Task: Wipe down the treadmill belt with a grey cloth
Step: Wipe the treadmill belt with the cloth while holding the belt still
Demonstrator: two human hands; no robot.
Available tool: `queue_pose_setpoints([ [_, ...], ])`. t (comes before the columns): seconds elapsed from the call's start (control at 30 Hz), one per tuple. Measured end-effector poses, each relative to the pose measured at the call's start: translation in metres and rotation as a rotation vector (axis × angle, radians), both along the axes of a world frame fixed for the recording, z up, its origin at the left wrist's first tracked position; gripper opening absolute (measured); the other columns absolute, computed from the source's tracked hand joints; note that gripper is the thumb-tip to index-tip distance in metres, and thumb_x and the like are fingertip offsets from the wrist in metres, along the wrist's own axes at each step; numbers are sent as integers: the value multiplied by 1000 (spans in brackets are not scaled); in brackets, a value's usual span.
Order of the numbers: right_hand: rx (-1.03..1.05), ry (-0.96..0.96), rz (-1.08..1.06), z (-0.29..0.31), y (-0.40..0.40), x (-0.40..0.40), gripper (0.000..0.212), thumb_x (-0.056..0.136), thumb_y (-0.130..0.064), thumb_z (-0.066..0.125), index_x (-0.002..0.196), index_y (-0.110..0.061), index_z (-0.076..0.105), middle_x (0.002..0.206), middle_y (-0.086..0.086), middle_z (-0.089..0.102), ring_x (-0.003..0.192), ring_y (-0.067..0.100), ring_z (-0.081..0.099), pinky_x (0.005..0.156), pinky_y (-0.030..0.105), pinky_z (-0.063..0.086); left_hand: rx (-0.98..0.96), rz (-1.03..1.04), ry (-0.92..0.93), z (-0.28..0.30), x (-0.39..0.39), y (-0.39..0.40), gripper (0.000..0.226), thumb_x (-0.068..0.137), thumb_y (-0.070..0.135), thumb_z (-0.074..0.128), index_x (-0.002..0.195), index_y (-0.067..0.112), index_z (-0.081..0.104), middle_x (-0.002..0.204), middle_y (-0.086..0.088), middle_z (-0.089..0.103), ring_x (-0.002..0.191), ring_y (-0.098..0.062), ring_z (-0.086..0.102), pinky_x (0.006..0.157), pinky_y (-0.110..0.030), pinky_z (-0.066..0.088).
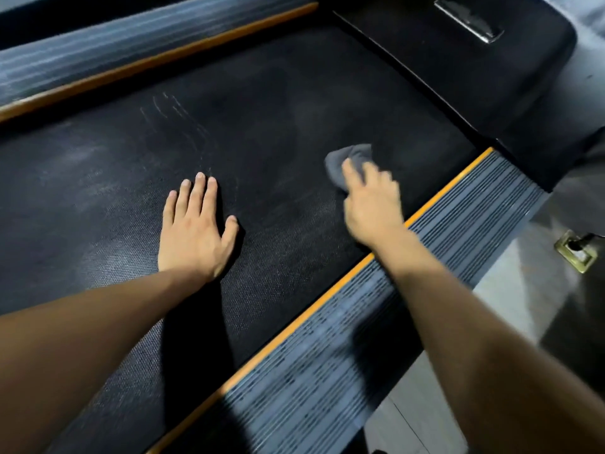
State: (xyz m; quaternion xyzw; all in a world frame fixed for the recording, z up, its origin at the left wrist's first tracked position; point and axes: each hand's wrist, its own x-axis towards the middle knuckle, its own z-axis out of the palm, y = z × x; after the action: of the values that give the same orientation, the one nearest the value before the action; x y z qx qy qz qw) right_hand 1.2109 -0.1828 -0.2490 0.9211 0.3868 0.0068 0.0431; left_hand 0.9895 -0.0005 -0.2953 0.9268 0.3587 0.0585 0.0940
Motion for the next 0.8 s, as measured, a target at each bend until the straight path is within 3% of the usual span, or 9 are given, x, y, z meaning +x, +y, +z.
queue_pose_setpoints([
  [0.1, 58, 51, 308, -5, 1, -88, 74, 84, -27, 61, 151, -17, 33, 141, 17, 45, 106, 37, 49, 83, 45, 42, 1, 6, -3, 1, 0, 0, 78, 96, 55, 24, 161, 12, 21, 170, -9, 16, 158, -27, 10, 128, -45, 6],
  [0.2, 108, 136, 471, -5, -11, -77, 75, 85, -17, 63, 153, -26, 32, 149, 12, 41, 120, 35, 47, 91, 45, 45, -11, -3, -6, 2, -2, 0, 78, 96, 55, 23, 161, 13, 21, 170, -9, 16, 158, -27, 10, 128, -45, 6],
  [0.27, 97, 158, 254, -8, -25, -24, 76, 86, -14, 58, 153, -33, 29, 156, 11, 34, 129, 37, 44, 100, 45, 45, -14, -12, -6, 2, -2, 0, 78, 96, 56, 22, 161, 13, 20, 170, -9, 15, 158, -27, 9, 128, -45, 5],
  [0.37, -4, 258, -167, 3, -39, 42, 74, 97, -14, 48, 157, -35, 10, 165, 11, 8, 145, 37, 23, 115, 46, 33, -9, -5, 2, 2, -1, 1, 77, 96, 55, 22, 161, 13, 19, 170, -8, 15, 158, -26, 8, 128, -44, 4],
  [0.47, 11, 326, -324, 9, -26, 34, 82, 95, -8, 49, 158, -32, 1, 166, 8, -5, 150, 33, 8, 120, 45, 22, -9, 4, 9, 1, 0, 1, 77, 96, 54, 23, 162, 14, 18, 171, -8, 14, 158, -25, 7, 128, -44, 4],
  [0.53, 75, 309, -249, 4, -21, 5, 83, 93, -7, 51, 158, -27, 4, 165, 13, -3, 150, 34, 8, 121, 43, 18, -21, -3, 10, 1, 1, 1, 77, 96, 54, 23, 162, 14, 19, 170, -8, 14, 158, -25, 8, 128, -44, 4],
  [0.63, 236, 341, 68, -5, -12, -65, 77, 88, -1, 51, 157, -18, 22, 162, 23, 11, 148, 39, 17, 121, 44, 19, -20, -5, 15, 1, 1, 0, 77, 96, 53, 23, 161, 12, 20, 170, -9, 15, 158, -26, 9, 128, -44, 4],
  [0.7, 275, 402, 256, -7, -4, -111, 70, 89, 0, 46, 155, -18, 29, 162, 20, 17, 149, 37, 19, 121, 45, 19, -16, -14, 11, 2, -2, 1, 78, 95, 52, 22, 161, 10, 21, 170, -10, 16, 157, -28, 11, 128, -44, 5],
  [0.8, 255, 315, 373, -14, 0, -136, 78, 87, -1, 54, 155, -25, 27, 164, 12, 18, 149, 29, 23, 117, 41, 25, -50, -71, -13, 4, -5, 6, 78, 95, 50, 22, 159, 7, 26, 168, -13, 20, 156, -32, 17, 128, -45, 9],
])
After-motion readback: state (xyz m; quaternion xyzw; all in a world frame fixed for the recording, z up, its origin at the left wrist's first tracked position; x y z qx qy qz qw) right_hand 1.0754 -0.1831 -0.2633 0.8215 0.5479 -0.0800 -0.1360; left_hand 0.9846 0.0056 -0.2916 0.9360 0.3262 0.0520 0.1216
